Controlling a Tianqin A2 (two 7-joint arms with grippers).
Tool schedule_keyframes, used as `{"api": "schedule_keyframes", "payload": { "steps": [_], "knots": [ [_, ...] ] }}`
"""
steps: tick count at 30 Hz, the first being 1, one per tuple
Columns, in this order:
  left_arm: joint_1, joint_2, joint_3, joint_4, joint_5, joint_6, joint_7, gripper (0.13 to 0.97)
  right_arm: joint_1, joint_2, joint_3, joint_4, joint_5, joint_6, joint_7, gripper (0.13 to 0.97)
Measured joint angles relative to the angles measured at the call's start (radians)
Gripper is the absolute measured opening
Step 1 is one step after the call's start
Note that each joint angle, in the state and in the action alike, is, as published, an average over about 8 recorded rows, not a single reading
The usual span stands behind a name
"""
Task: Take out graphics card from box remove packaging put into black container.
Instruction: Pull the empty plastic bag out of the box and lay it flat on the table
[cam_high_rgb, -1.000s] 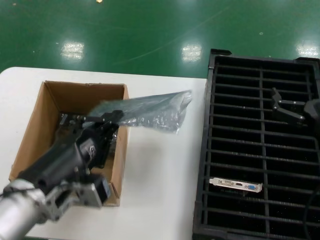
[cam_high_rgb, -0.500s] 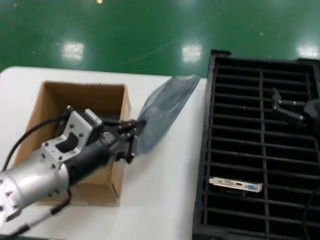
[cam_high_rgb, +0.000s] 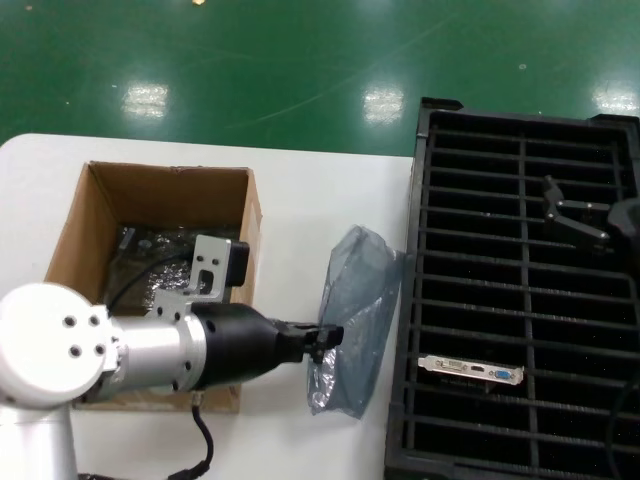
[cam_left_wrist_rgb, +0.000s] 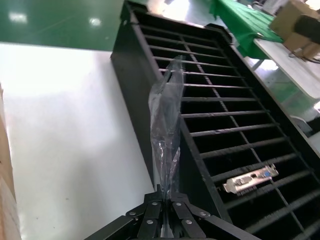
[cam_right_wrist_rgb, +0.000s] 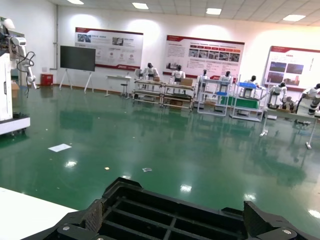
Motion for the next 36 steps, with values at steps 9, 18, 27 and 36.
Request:
{"api": "schedule_keyframes", "payload": {
  "steps": [9,18,27,36],
  "knots": [
    [-0.051,-0.020,0.013,0.102,0.024,-0.078,-0.086,0.189,0.000,0.000,0.000,0.000,0.000,0.000,0.000,0.966],
    [-0.073,-0.059,0.012,0.112,-0.019,-0.157,-0.077,0.302,0.000,0.000,0.000,0.000,0.000,0.000,0.000,0.966],
    [-0.023,-0.171,-0.041,-0.112,-0.125,-0.303,0.086,0.482,0.000,0.000,0.000,0.000,0.000,0.000,0.000,0.966],
    [0.103,-0.183,-0.148,-0.283,0.062,-0.663,0.422,0.697,-0.001,0.000,0.000,0.000,0.001,0.001,-0.001,0.966]
  ]
}}
